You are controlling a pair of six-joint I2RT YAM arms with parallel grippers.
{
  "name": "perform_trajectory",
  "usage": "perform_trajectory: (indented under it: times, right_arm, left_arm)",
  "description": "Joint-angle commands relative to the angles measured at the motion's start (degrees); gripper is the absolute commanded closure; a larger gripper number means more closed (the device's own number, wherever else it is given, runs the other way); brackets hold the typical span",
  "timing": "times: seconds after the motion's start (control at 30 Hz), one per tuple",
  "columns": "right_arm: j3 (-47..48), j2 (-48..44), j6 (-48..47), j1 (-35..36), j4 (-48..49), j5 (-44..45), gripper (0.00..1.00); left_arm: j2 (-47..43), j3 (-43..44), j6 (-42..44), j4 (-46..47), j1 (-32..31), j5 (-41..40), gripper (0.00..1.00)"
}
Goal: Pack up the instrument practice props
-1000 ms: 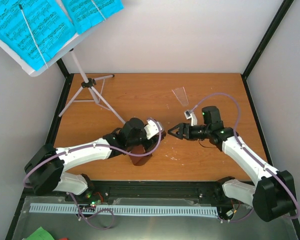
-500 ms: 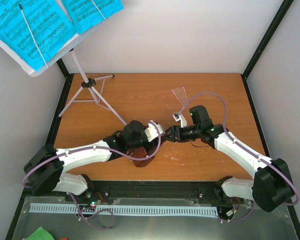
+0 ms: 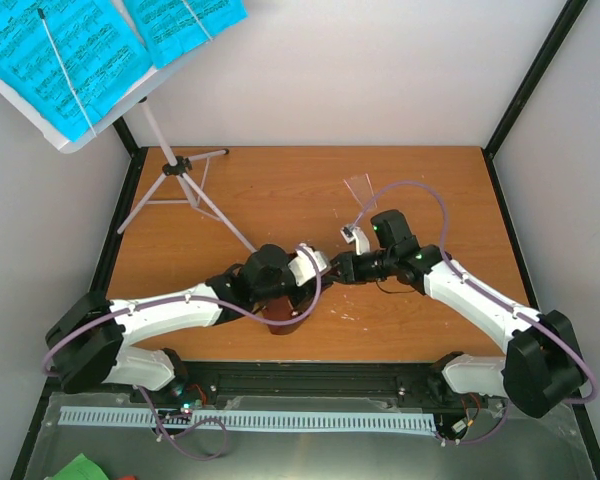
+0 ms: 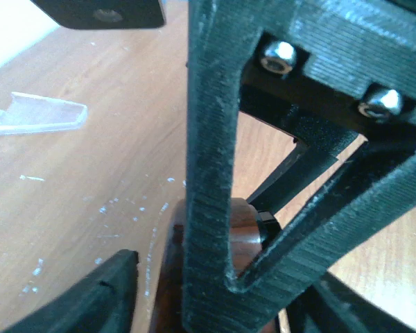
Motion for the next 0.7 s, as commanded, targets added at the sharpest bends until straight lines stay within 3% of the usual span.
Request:
perform_trajectory:
  times: [0.0,0.1,0.13,0.33,0.5,0.67]
  right_arm:
    - [3.60,-2.54,-2.17,0.88,-4.62,7.91,0.92]
    - [6.79,-3.77,-3.45,0.87,-8.41,14.00,0.93]
    - [7.90,-4.06,-3.91,0.87,-9.96,16.40,0.93]
    - [14.36,-3.98,-4.77,0.88,-15.73,30.64,0.97]
    - [19.34,-1.67,-2.99,1.94,-17.88,43.14,0.97]
    - [24.19,2.68,-0.15,5.50,-18.08,52.38,0.97]
  left_arm:
    - [-3.87,0.12,0.15,5.32,-0.90,-2.82,0.30]
    - [-5.98,1.43,-0.46,4.79,-0.89,-4.46,0.05]
    - [-6.71,2.25,-0.39,4.33,-0.89,-5.30,0.01]
    - [-9.83,8.29,0.42,-1.08,0.77,-11.56,0.01]
    - [-15.68,9.94,-10.99,-4.42,9.25,-12.66,0.01]
    - [-21.27,8.58,-21.85,-8.40,17.12,-4.33,0.01]
